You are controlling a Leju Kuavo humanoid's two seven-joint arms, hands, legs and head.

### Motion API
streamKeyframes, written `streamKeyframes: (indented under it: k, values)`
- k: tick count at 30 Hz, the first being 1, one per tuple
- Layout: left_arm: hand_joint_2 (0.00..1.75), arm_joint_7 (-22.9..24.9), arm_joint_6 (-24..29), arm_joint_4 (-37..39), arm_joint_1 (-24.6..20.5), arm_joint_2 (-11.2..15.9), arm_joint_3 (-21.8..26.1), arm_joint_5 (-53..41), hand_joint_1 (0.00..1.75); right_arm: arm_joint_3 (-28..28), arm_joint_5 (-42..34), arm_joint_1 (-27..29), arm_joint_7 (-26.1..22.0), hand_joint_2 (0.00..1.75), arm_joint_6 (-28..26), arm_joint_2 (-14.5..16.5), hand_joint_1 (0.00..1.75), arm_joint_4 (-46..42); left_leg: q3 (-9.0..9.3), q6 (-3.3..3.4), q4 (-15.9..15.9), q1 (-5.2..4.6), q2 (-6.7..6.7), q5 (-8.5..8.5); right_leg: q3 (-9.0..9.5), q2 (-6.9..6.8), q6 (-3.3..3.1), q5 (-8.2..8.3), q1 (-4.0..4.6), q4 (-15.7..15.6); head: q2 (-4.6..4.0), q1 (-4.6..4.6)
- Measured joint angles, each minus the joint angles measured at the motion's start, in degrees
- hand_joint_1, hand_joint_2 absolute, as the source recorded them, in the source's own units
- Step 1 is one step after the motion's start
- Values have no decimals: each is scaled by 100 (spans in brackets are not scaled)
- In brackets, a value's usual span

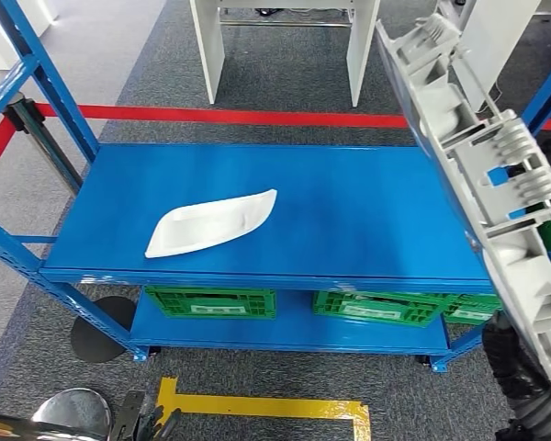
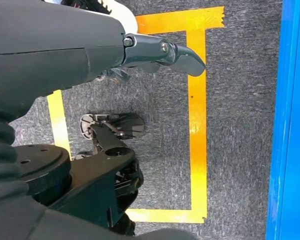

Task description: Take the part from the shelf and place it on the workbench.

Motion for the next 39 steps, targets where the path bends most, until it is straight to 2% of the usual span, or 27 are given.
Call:
streamKeyframes:
  k: [18,26,35,39]
  values:
    - [0,-86,-60,0,1,17,-3,76,0,26,80,-8,30,175,2,-2,175,29,0,0,-1,0,0,0,3,0,0,0,0,0,0,0]
    - [0,-144,-166,0,5,97,4,166,0,275,169,-292,357,175,2,-7,175,213,0,0,-1,0,-1,0,4,-2,0,0,1,0,0,-1]
    - [0,-181,-174,0,5,134,4,168,0,390,138,-324,494,175,2,-58,175,304,-1,0,-1,0,-1,0,6,-1,0,0,0,0,0,-1]
    - [0,-193,-198,0,3,146,4,179,0,446,-44,-431,778,175,3,-149,175,372,0,0,-1,0,0,0,5,0,0,0,1,0,0,0]
